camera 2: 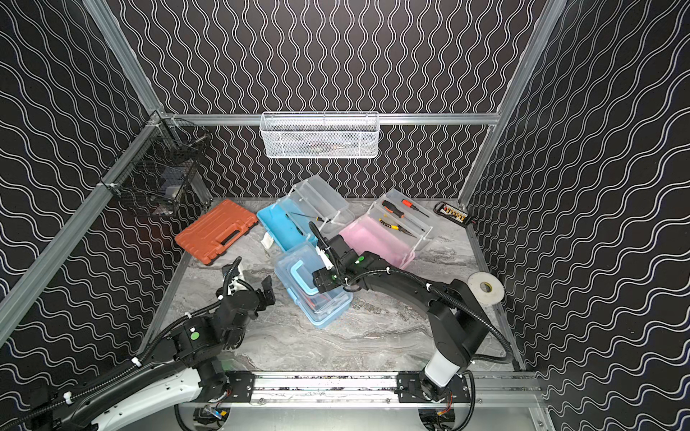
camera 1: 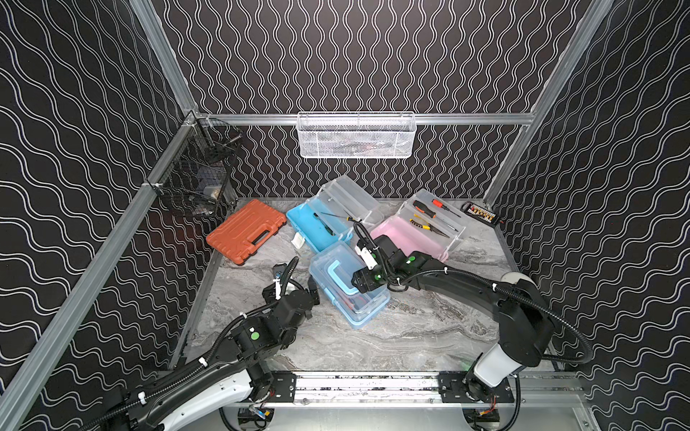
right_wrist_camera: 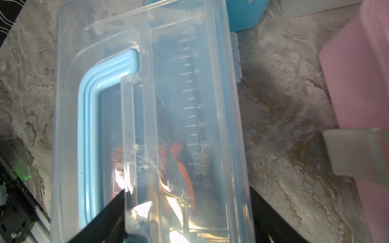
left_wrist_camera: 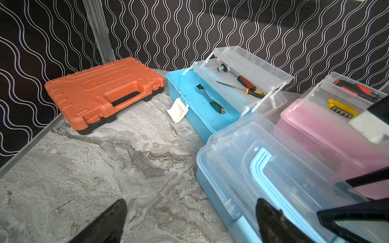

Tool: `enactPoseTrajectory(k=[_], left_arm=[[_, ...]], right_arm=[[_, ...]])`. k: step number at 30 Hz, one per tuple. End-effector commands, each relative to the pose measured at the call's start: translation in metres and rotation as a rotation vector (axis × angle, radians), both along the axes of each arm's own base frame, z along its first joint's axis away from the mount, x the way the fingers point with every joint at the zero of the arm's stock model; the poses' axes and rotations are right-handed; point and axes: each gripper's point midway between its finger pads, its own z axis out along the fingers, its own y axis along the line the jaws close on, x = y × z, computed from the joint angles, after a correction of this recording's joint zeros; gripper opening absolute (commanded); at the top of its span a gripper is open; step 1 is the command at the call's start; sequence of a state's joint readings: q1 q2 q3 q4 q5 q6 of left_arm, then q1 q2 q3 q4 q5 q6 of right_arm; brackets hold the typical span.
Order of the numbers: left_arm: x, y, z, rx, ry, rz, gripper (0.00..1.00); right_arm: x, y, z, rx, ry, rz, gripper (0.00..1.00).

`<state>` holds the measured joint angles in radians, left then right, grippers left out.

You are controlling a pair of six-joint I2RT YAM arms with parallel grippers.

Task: Close toolboxes
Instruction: Move the toolbox to the center of the board.

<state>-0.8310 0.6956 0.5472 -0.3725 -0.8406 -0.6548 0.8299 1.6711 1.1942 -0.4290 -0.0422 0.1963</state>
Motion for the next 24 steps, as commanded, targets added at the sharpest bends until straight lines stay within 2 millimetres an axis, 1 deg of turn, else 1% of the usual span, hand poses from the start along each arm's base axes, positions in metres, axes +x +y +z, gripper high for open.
enactPoseTrajectory(k=[1, 5, 8, 10, 12, 15, 21, 22, 23, 24], left_arm=[[-0.002, 0.008, 0.004, 0.03, -0.008, 0.021, 0.99], [-0.003, 0.011, 0.007, 0.038, -0.007, 0.027, 0.99], [-0.006, 0.015, 0.011, 0.037, -0.009, 0.036, 0.99], [-0.009, 0.019, 0.015, 0.026, -0.013, 0.048, 0.99], [-0.012, 0.024, 0.019, 0.007, -0.019, 0.058, 0.99], [-0.017, 0.028, 0.026, -0.031, -0.044, 0.053, 0.99], [-0.028, 0.041, 0.038, -0.079, -0.083, 0.062, 0.99], [-0.03, 0.043, 0.039, -0.081, -0.085, 0.063, 0.99], [-0.031, 0.044, 0.04, -0.083, -0.086, 0.063, 0.99], [-0.032, 0.045, 0.041, -0.087, -0.088, 0.064, 0.99]], right_arm=[[-0.041, -0.013, -0.033, -0.119, 0.149, 0.054, 0.76], [-0.057, 0.01, -0.033, -0.137, 0.145, 0.124, 0.76], [-0.061, 0.03, -0.031, -0.117, 0.151, 0.149, 0.76], [-0.058, 0.042, -0.03, -0.089, 0.159, 0.134, 0.76], [-0.05, 0.052, -0.03, -0.074, 0.158, 0.105, 0.75], [-0.041, 0.073, -0.025, -0.022, 0.16, 0.102, 0.75], [-0.03, 0.117, -0.018, 0.064, 0.162, 0.145, 0.75], [-0.028, 0.125, -0.013, 0.08, 0.153, 0.154, 0.76], [-0.027, 0.131, -0.022, 0.075, 0.16, 0.159, 0.76], [-0.026, 0.138, -0.022, 0.082, 0.16, 0.169, 0.76]])
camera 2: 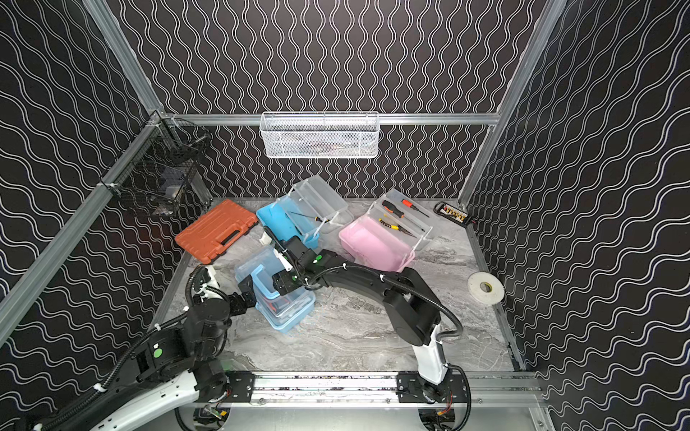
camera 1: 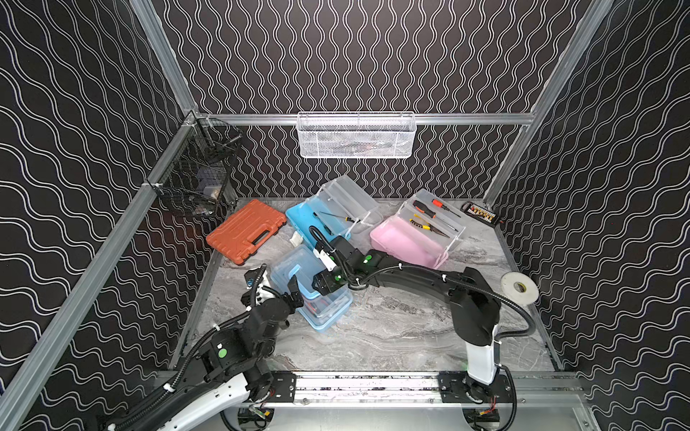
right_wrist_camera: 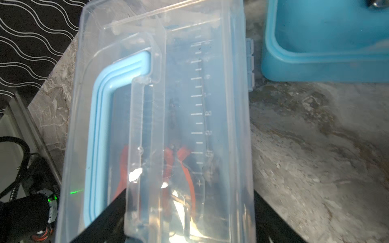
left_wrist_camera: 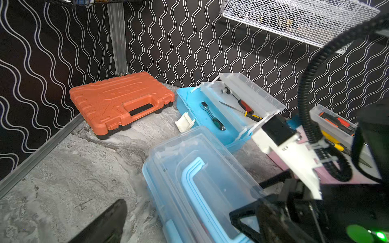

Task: Close toolboxes
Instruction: Move the toolbox to the center of the board.

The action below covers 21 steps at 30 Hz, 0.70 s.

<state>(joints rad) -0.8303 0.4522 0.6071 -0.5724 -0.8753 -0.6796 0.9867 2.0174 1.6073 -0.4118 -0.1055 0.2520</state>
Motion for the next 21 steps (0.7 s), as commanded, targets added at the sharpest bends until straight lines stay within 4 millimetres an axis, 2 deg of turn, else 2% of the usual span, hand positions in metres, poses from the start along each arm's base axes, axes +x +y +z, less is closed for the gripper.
enactPoseTrajectory(k=[1, 9, 15, 17, 21], left_arm=[[-0.004, 0.008, 0.002, 0.0, -0.001, 0.025, 0.99], [-0.002, 0.004, 0.001, 0.004, 0.013, 0.009, 0.99], [0.001, -0.003, 0.001, 0.009, 0.017, -0.011, 0.99], [0.002, -0.005, 0.002, 0.011, 0.013, -0.025, 0.99], [0.005, -0.013, 0.003, 0.014, 0.002, -0.06, 0.99]], right_arm=[[-0.021, 0.009, -0.026, -0.037, 0.136, 0.033, 0.76], [0.0, 0.055, -0.03, 0.07, 0.147, 0.006, 0.77], [0.0, 0.087, -0.03, 0.175, 0.167, 0.078, 0.79], [0.003, 0.088, -0.029, 0.175, 0.153, 0.085, 0.84], [0.01, 0.074, -0.002, 0.177, 0.056, 0.076, 0.96]])
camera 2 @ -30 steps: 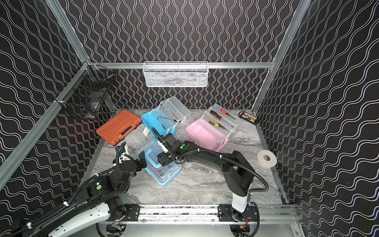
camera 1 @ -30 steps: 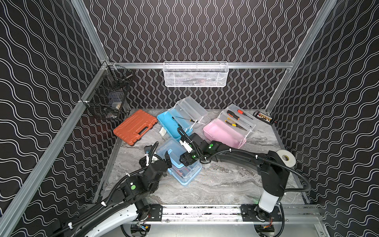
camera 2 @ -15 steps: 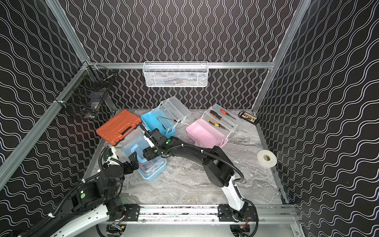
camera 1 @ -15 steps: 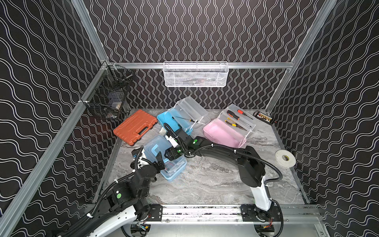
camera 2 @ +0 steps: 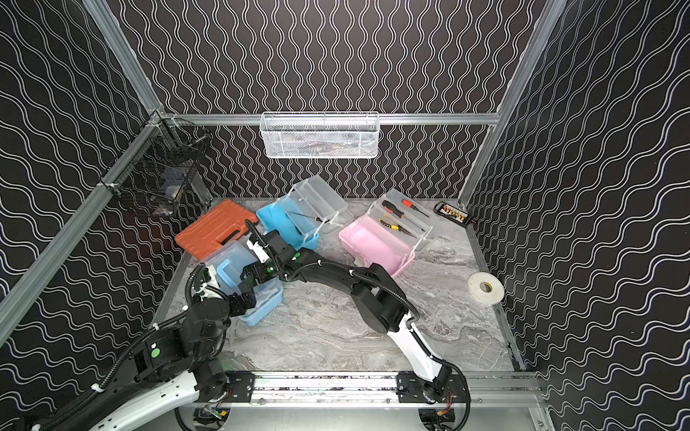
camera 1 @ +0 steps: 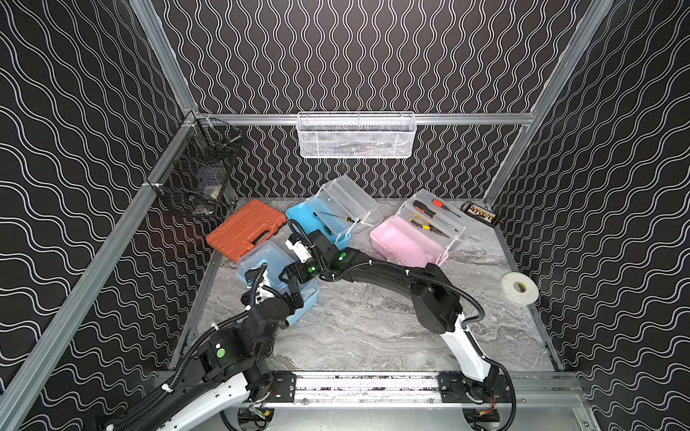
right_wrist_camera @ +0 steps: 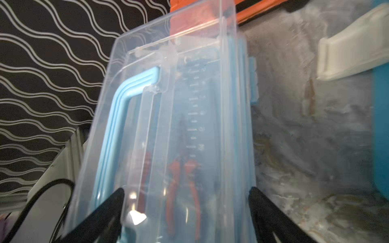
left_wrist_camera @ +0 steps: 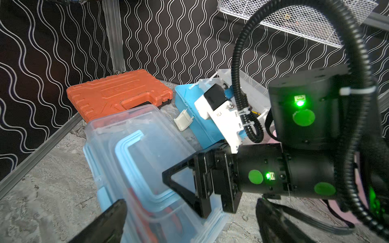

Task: Close toolboxes
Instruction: Move the toolbox to the center of the board.

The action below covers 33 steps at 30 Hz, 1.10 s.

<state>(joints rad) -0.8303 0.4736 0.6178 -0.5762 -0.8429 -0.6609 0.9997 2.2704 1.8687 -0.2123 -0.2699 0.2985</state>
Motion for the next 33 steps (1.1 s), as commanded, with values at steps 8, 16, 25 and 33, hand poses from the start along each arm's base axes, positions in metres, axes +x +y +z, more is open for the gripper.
enactPoseTrajectory(k=[8, 16, 25, 33], left_arm=[[0.018, -0.04, 0.005, 0.053, -0.008, -0.146, 0.99], [0.037, -0.085, -0.003, 0.064, 0.038, -0.274, 0.99], [0.049, -0.122, -0.018, 0.028, 0.096, -0.366, 0.99], [0.054, -0.145, -0.034, -0.038, 0.128, -0.409, 0.99]], right_arm=[[0.003, -0.08, 0.068, -0.075, -0.096, -0.131, 0.99], [0.028, -0.193, 0.08, -0.135, -0.064, -0.425, 0.99], [0.05, -0.362, 0.039, -0.269, 0.03, -0.779, 0.95], [0.066, -0.477, -0.008, -0.305, 0.208, -1.034, 0.82]])
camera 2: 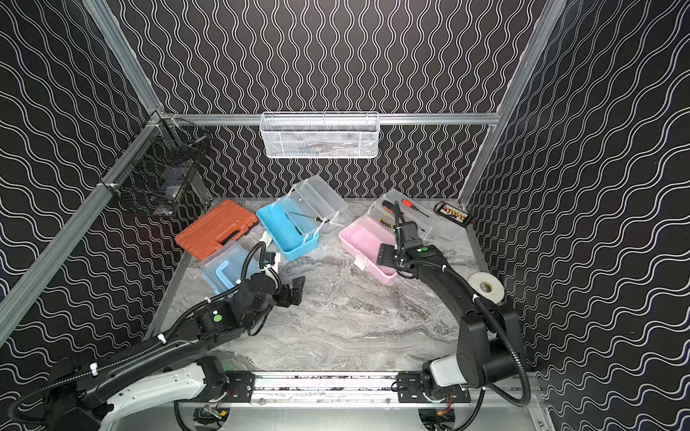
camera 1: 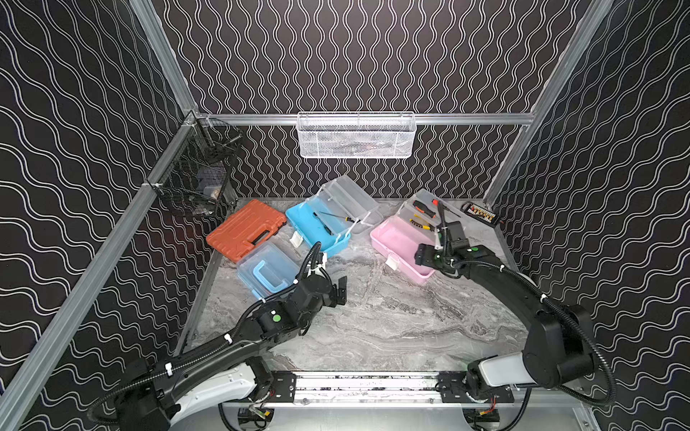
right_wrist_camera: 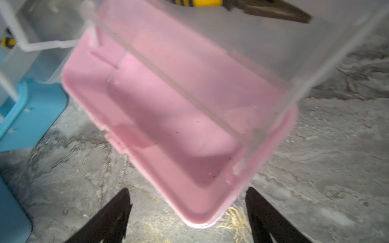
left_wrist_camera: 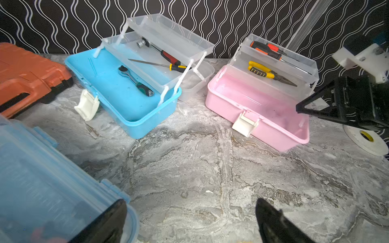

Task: Close toolboxes
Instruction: Move the toolbox to the center of the board.

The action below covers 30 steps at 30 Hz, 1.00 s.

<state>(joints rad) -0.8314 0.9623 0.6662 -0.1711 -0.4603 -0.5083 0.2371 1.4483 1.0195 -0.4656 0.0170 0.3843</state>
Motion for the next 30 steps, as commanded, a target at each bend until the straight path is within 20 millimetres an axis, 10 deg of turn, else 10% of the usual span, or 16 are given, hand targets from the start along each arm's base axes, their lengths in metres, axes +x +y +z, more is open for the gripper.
enactPoseTrajectory(k=[1, 12, 30], left_arm=[[0.004, -0.013, 0.001, -0.075, 0.0, -0.013, 0.99], [0.007, -0.023, -0.022, -0.029, 0.05, -0.024, 0.99], [0.014, -0.029, -0.039, 0.031, 0.062, -0.038, 0.99]], right_arm=[[0.002, -0.018, -0.015, 0.029, 0.057, -0.046, 0.79], [0.016, -0.021, -0.049, 0.088, 0.155, -0.072, 0.5], [-0.058, -0.009, -0.077, 0.141, 0.295, -0.049, 0.24]])
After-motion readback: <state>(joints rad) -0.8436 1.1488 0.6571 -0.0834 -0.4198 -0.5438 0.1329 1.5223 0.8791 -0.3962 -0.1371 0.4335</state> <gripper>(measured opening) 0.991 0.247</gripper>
